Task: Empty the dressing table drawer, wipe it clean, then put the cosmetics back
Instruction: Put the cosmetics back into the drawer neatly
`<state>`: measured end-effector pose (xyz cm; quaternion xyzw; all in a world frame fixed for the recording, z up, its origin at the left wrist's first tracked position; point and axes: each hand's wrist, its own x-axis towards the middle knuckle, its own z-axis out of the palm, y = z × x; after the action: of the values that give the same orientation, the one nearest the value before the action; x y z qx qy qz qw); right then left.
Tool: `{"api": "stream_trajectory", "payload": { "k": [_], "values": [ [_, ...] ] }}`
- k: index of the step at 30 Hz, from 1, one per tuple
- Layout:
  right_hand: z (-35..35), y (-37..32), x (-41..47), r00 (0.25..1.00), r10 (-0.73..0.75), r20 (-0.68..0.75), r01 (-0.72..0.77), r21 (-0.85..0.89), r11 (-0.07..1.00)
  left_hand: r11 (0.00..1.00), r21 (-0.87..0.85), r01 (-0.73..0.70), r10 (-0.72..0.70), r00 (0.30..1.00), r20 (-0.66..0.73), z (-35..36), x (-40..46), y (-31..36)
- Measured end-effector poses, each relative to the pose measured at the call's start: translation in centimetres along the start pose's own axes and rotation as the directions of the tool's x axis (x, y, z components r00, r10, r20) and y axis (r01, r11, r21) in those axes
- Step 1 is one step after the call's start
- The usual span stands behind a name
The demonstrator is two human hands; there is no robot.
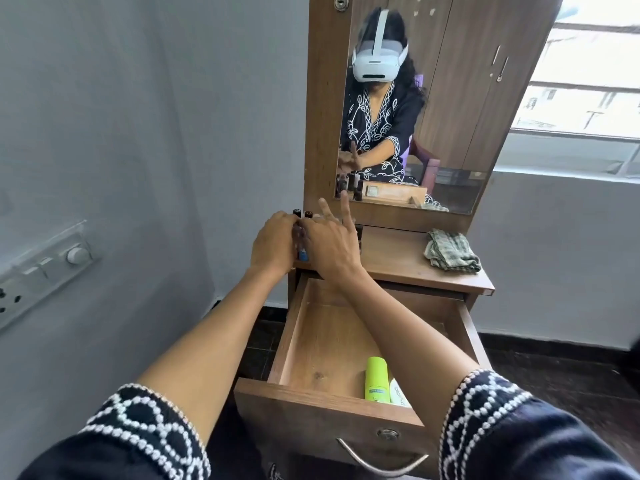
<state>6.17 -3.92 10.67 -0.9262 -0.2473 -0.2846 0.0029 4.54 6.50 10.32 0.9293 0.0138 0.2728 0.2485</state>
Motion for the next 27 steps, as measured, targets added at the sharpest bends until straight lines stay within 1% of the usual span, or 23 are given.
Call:
{"api": "stream_trajectory", "payload": {
  "k": [4,7,9,11,13,15,16,18,24,27],
  "values": [
    [-0.8,-0.1,-0.2,0.991,-0.031,-0.130,0.043,0.094,0.995,1.000,-0.026,0.000,0.000,1.000,0.006,-0.7,-0.4,0.1],
    [-1.2,-0.2,-0.7,0.986,-0.026,-0.166,0.056,0.176,0.983,1.000,-0.015,-0.026,0.027,0.999,0.022,-1.9,-0.8,0.1],
    [-1.6,-0.3,-1.4,0.978,-0.017,-0.206,0.067,0.236,0.969,0.998,-0.039,-0.054,0.055,0.998,0.019,-3.1,-1.3,0.3],
    [-2.1,-0.4,-2.8,0.966,0.003,-0.258,0.083,0.322,0.943,0.993,-0.084,-0.084,0.086,0.996,0.027,-4.5,-2.1,0.7],
    [-2.8,-0.5,-4.9,0.961,0.041,-0.275,0.095,0.462,0.882,0.985,-0.134,-0.109,0.117,0.991,0.060,-5.6,-3.3,1.1],
    [-3.6,-0.8,-7.5,0.974,0.073,-0.215,0.081,0.627,0.775,0.975,-0.185,-0.122,0.141,0.985,0.098,-6.5,-5.2,1.3],
    [-3.9,-1.0,-8.8,0.982,0.076,-0.172,0.065,0.689,0.722,0.974,-0.183,-0.130,0.152,0.982,0.113,-6.7,-6.5,1.4],
    [-4.0,-1.4,-11.3,0.990,0.076,-0.115,0.038,0.758,0.651,0.979,-0.146,-0.139,0.159,0.978,0.136,-6.6,-8.9,1.5],
    [-3.1,-1.7,-15.9,0.996,0.080,0.040,-0.079,0.808,0.584,0.987,-0.141,-0.081,0.118,0.952,0.283,-4.8,-13.5,1.2],
    [-2.5,-1.6,-16.5,0.992,0.089,0.089,-0.124,0.811,0.572,0.989,-0.125,-0.083,0.118,0.945,0.304,-4.0,-14.2,0.8]
  ]
}}
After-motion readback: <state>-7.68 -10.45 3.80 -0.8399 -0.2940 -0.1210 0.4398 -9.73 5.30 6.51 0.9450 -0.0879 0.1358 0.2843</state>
